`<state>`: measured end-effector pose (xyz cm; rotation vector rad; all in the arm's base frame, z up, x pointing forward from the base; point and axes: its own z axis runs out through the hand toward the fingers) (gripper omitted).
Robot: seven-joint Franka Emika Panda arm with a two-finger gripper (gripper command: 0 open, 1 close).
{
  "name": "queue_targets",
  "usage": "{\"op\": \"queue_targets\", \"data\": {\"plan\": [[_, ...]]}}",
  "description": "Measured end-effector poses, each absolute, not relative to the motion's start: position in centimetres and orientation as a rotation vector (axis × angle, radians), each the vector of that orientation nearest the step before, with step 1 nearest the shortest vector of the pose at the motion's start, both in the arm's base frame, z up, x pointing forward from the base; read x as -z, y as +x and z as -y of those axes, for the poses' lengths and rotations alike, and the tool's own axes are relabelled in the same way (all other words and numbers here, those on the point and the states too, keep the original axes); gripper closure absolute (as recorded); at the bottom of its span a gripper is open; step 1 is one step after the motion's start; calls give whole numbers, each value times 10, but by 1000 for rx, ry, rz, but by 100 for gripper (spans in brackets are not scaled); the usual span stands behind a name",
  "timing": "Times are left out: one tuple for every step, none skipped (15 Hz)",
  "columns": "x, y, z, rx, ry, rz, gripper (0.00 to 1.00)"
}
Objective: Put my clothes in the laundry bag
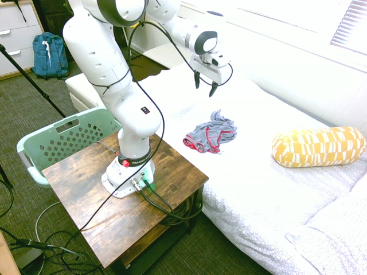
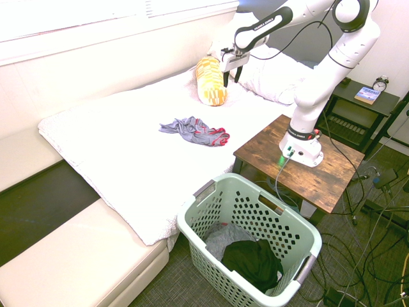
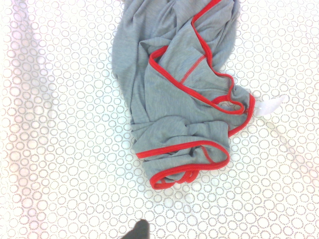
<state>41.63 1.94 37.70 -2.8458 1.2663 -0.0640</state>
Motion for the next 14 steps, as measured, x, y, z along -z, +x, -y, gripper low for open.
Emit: {"op": "queue_targets", "data": {"plan": [[-376,417,-19,63,-2849,-1262,0],[-376,420,-19,61,-2854,-1253,0],[-378,428,-20,71,-2849,-1251,0],[-382,442,-20,90,-2840,-1246,0],[-383,462,-21,104,-2831,-1240,0],[-377,483,-23,111,-2830,-1231,0],[-363,502,-24,114,-2837,-1219,0],[-340,518,-25,113,-2844,-1206,0],[-312,530,-27,117,-2861,-1182,0],[-282,539,-27,124,-2885,-1151,0],[-248,546,-25,119,-2906,-1128,0],[-214,551,-21,99,-2923,-1113,0],[-185,559,-18,78,-2938,-1102,0],[-158,570,-16,56,-2950,-1091,0]]}}
